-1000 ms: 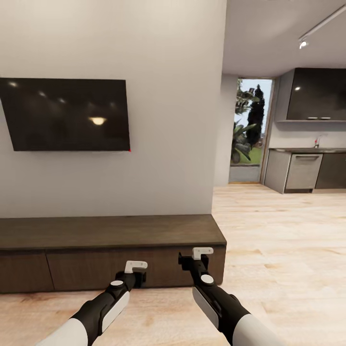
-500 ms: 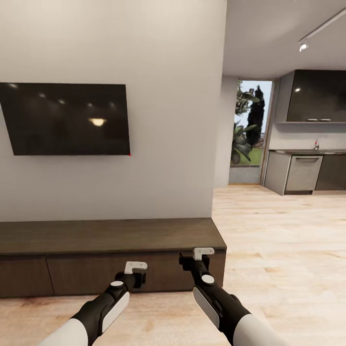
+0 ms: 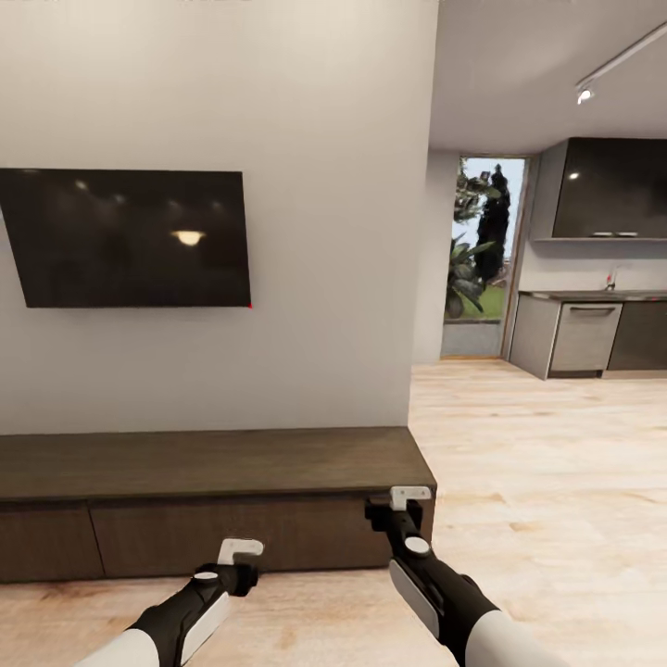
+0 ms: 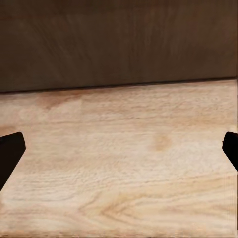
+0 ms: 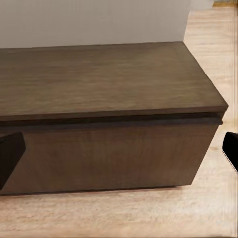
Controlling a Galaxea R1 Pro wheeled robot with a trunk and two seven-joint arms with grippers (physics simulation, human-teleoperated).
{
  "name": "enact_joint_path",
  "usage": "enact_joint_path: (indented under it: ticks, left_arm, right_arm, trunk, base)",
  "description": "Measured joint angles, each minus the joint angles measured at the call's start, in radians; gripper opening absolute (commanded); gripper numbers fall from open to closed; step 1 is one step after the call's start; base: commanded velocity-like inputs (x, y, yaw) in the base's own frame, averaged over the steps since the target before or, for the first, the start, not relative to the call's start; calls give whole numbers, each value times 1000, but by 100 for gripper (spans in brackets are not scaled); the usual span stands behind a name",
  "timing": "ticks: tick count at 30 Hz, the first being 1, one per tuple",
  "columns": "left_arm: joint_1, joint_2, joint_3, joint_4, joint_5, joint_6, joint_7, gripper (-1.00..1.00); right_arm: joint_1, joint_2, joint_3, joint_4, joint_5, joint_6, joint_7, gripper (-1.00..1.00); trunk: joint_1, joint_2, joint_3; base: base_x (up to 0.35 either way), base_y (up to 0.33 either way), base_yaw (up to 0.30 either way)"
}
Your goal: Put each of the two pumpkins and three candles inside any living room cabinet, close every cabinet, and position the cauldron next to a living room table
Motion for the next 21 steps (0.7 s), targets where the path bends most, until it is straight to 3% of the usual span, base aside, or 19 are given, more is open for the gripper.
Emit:
enact_joint_path:
  ticks: [2,4,7,10,12,18,21]
  left_arm:
    - [0,5,2,28,-1,-4,-34,100]
    - [0,27,3,67,-1,-8,-78,100]
    - [0,59,4,104,-2,-14,-107,100]
    - [0,73,3,121,-3,-16,-118,100]
    - [1,89,3,136,-5,-19,-124,100]
    - [14,141,-1,185,-11,-64,-130,100]
    - [34,148,-2,200,-11,-84,-130,100]
  right_arm:
    - [1,-4,-2,1,0,11,-3,100]
    - [3,-9,-5,2,-1,39,-5,100]
    - [12,-12,-6,7,-2,65,-8,100]
    - [27,-21,-9,10,-3,75,-10,100]
    - [50,-34,-27,11,-4,79,-20,100]
    - [163,-73,-170,14,-7,77,-45,100]
    - [212,-89,-208,16,-4,74,-45,100]
  trunk:
    - [-8,14,6]
    - [-15,28,13]
    - [-27,49,22]
    - [-38,70,31]
    - [-46,84,38]
    - [-69,126,56]
    - [-81,147,66]
  base:
    - [0,0,0]
    - [0,0,0]
    - [0,0,0]
    - [0,0,0]
    - [0,0,0]
    - [0,0,0]
    - [0,0,0]
